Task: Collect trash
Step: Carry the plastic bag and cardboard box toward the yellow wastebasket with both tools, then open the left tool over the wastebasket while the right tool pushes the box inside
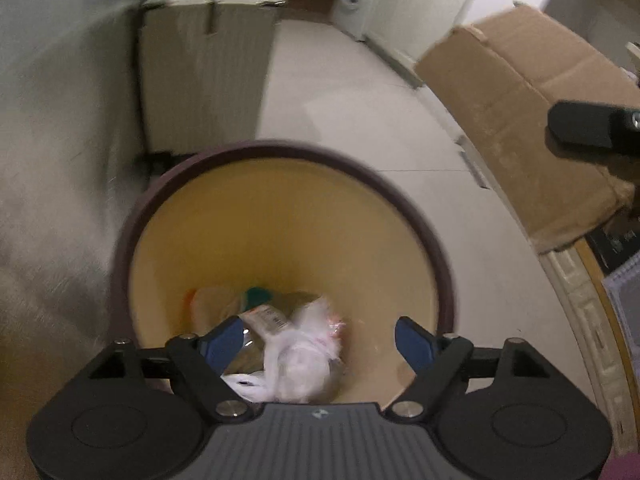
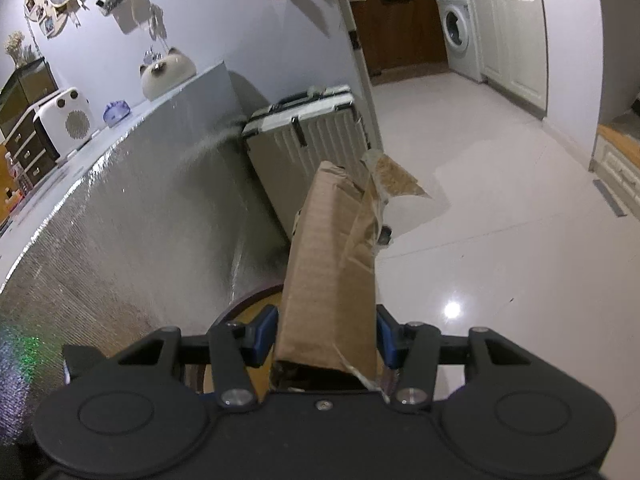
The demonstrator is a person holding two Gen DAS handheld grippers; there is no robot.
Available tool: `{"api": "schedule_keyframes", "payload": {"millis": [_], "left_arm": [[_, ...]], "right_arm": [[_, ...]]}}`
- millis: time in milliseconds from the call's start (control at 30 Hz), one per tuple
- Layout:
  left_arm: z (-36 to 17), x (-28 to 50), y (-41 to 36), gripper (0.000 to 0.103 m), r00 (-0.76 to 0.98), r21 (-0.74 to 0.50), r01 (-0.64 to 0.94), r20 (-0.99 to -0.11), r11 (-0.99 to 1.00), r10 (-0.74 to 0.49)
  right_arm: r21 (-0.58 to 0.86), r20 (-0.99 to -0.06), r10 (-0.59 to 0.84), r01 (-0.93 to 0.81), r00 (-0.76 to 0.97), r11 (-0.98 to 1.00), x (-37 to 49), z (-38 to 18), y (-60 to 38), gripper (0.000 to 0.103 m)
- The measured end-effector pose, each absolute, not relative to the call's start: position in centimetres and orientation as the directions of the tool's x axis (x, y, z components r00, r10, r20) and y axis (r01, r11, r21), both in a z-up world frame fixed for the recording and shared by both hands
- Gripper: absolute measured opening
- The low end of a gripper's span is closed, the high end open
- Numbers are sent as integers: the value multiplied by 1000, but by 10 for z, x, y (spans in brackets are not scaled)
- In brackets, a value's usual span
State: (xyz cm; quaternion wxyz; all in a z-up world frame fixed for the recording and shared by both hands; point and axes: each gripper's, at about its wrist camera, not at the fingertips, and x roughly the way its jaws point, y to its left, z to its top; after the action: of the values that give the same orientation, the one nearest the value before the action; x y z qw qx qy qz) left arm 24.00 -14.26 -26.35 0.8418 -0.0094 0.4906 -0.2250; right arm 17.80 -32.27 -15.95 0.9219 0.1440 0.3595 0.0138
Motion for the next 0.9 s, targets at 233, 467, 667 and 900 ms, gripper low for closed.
{"api": "schedule_keyframes", "payload": {"millis": [233, 467, 667, 900], "left_arm": [[-258, 239, -105, 83, 480, -219, 223, -824, 950, -302], [-249, 226, -104, 86, 496, -146, 201, -837, 968, -230], [-244, 218, -107, 93, 490, -110, 218, -847, 970, -207], [-245, 217, -109, 100, 478, -116, 204, -855, 972, -202]], "right_arm": [[295, -736, 163, 96, 657, 951, 202, -194, -311, 52], [363, -803, 293, 35, 519, 931, 234, -230, -296, 57], [365, -868, 278, 148, 412, 919, 239, -255, -298, 79], [298, -880, 223, 121, 419, 947, 225, -247, -296, 93]]}}
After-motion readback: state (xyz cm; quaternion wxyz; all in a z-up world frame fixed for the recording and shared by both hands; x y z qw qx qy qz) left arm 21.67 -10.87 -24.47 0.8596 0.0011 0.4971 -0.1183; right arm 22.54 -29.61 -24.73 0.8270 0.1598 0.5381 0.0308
